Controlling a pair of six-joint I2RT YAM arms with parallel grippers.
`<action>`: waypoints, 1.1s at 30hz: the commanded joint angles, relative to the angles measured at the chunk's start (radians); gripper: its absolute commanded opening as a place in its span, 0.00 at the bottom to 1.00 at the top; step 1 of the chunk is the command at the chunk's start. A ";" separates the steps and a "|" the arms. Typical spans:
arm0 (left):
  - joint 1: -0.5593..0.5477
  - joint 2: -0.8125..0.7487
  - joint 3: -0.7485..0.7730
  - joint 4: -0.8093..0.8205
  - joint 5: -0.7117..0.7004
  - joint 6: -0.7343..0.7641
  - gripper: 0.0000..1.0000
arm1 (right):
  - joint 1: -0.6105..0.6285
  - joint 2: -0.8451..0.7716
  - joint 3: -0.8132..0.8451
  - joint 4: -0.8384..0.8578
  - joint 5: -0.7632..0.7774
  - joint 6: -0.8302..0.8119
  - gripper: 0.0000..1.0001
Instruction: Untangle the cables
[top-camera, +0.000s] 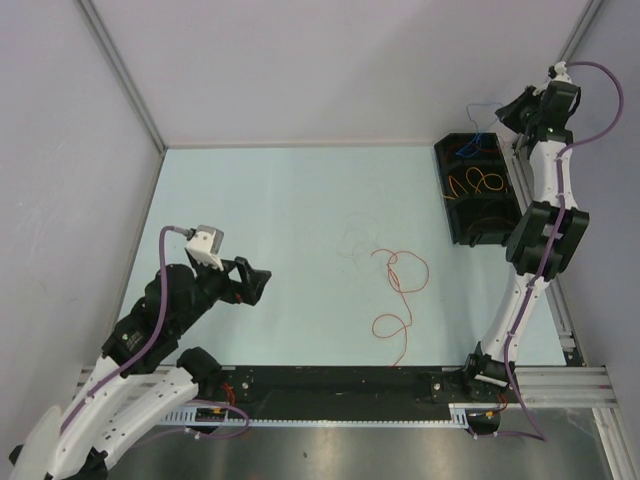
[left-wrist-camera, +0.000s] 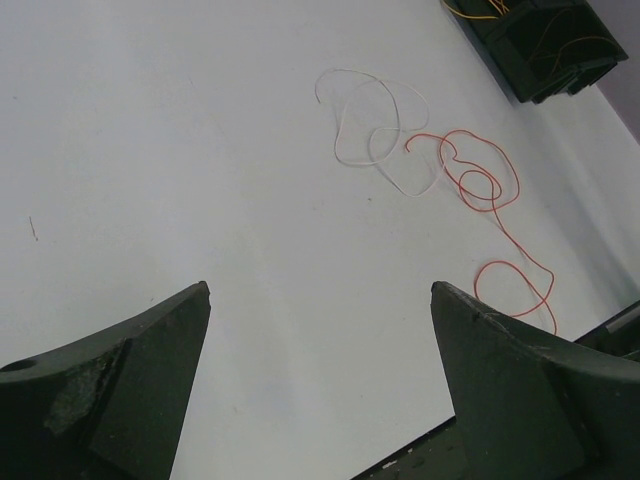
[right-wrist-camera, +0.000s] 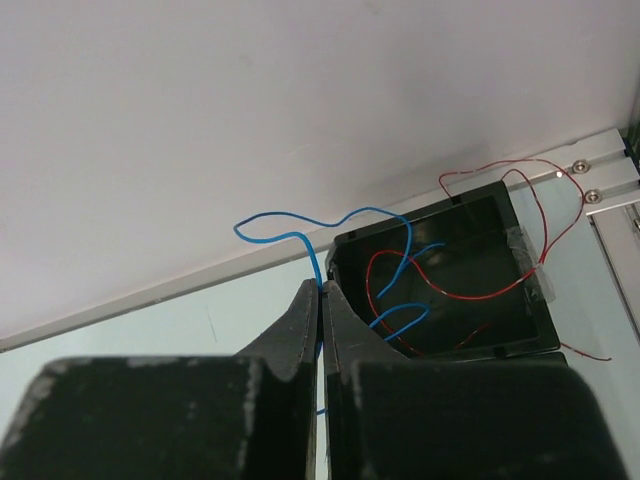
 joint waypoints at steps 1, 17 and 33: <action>0.021 0.010 -0.003 0.039 0.035 0.013 0.96 | -0.008 0.030 0.034 0.014 0.011 -0.022 0.00; 0.045 0.008 -0.005 0.045 0.057 0.017 0.95 | -0.005 0.122 0.054 -0.011 0.034 -0.031 0.00; 0.056 0.002 -0.006 0.048 0.067 0.019 0.95 | -0.015 0.201 0.004 0.081 0.163 0.085 0.00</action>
